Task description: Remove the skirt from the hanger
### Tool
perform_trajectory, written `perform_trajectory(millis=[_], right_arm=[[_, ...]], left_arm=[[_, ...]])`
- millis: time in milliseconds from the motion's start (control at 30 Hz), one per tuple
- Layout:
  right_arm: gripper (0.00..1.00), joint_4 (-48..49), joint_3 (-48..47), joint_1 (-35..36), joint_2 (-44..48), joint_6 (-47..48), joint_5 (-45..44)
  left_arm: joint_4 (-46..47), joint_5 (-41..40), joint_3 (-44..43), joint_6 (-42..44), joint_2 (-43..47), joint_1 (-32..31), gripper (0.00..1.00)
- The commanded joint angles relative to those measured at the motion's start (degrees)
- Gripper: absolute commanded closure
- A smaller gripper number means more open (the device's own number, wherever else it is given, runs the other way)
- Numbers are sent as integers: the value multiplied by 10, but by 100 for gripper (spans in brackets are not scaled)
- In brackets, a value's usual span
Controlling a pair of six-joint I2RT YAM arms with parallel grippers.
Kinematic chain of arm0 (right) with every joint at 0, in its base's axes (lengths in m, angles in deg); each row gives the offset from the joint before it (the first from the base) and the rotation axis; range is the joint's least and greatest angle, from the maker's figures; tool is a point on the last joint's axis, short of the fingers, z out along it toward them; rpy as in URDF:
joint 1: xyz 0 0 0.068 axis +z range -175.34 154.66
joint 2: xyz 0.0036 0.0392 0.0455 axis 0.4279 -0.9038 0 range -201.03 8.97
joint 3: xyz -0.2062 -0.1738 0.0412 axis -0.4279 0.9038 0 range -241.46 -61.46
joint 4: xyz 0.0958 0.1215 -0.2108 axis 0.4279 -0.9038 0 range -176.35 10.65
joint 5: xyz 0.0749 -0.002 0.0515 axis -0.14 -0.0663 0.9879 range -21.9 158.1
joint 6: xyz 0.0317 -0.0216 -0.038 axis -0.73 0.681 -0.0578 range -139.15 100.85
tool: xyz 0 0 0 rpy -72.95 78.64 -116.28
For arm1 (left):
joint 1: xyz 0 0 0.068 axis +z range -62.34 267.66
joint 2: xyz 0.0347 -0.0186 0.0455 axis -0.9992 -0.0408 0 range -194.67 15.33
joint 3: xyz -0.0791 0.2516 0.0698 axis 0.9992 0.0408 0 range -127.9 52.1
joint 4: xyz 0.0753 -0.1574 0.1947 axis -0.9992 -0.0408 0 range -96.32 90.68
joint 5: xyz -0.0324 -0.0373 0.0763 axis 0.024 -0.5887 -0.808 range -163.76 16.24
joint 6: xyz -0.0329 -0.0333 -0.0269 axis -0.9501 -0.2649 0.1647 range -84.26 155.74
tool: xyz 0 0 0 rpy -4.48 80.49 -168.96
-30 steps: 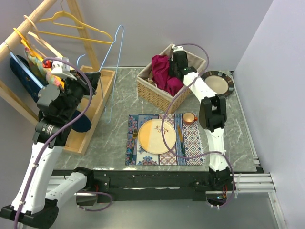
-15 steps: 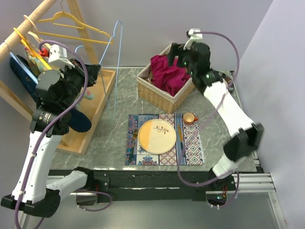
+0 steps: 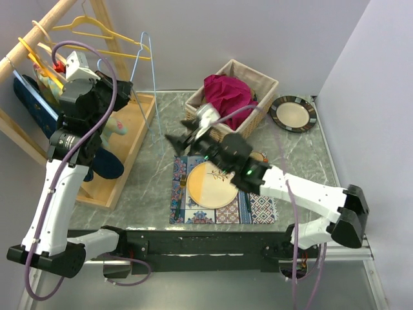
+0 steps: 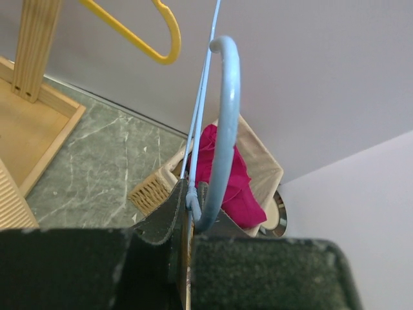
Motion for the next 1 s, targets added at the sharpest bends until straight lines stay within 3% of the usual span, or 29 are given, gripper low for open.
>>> perform_trajectory(millis=[0,367,467,567,600,733,767,900,967], right_arm=[[29,102,-6,76,-32,151,-110],[40,95,-50,128,-125,223,-196],[53,125,-63,132,-154,264,-259],[80,156,-66,138,-172,302,-299],[97,162,-63,139,-171,305,-297],[100,195,-47,138,-150,309,-283],[100,194,-49,136,-142,308,-277],[100,144,-68,121,-115,283,-219],[100,108,-77,107,-96,256,-190]], left_arm=[[16,-29,-37,-22,1,2,99],[26,-44,-28,-22,10,2,99],[27,-42,-23,-23,13,2,99],[25,-38,-23,-22,15,2,99],[27,-34,-21,-19,17,2,99],[43,-6,2,-14,37,2,99],[48,-3,5,-14,50,2,96],[88,25,26,-1,94,2,52],[98,39,32,1,121,2,40]])
